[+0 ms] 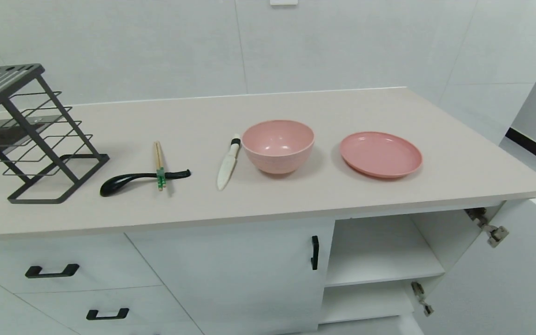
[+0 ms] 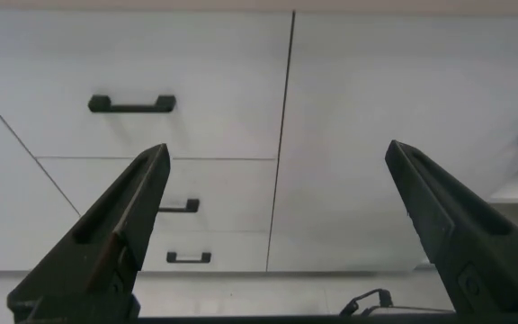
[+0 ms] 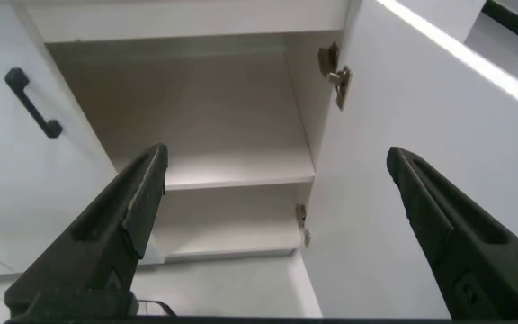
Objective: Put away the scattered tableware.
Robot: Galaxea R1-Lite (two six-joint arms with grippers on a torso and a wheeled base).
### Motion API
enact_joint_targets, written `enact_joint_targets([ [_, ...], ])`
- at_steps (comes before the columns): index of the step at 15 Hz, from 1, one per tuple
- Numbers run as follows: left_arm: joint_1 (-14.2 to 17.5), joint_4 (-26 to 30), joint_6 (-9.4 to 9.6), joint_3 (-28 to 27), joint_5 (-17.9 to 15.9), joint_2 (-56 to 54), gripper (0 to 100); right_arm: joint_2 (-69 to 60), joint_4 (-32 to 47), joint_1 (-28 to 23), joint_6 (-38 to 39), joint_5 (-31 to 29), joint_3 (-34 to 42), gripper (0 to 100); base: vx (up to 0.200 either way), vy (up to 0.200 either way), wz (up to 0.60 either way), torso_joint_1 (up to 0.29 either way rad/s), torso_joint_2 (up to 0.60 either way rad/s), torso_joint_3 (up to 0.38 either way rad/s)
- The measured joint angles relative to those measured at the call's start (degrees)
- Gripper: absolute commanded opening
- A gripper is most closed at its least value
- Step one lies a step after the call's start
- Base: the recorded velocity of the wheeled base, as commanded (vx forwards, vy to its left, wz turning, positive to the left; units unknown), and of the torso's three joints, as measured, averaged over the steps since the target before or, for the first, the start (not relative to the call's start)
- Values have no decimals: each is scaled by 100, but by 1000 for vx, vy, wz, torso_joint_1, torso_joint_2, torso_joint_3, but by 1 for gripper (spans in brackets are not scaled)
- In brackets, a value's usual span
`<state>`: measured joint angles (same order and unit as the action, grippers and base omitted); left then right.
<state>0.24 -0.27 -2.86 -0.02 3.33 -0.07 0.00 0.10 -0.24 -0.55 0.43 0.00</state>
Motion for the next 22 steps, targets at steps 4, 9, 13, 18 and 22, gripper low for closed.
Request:
enact_joint_targets([
  [4, 0, 0, 0, 2, -2, 0, 100, 0, 0, 0, -5, 0, 0, 100, 0, 0, 0, 351, -489, -242],
  [9, 0, 6, 0, 0, -2, 0, 100, 0, 0, -2, -5, 0, 0, 100, 0, 0, 0, 286, -526, -247],
  [13, 0, 5, -4, 2, -2, 0, 100, 0, 0, -2, -5, 0, 0, 100, 100, 0, 0, 292, -559, -273],
  [18, -2, 6, -2, 0, -2, 0, 100, 0, 0, -5, 12, 0, 0, 100, 40, 0, 0, 295, -579, -278],
  [22, -4, 0, -2, 2, -2, 0, 100, 0, 0, 0, -18, 6, 0, 100, 0, 0, 0, 185, -359, -178],
])
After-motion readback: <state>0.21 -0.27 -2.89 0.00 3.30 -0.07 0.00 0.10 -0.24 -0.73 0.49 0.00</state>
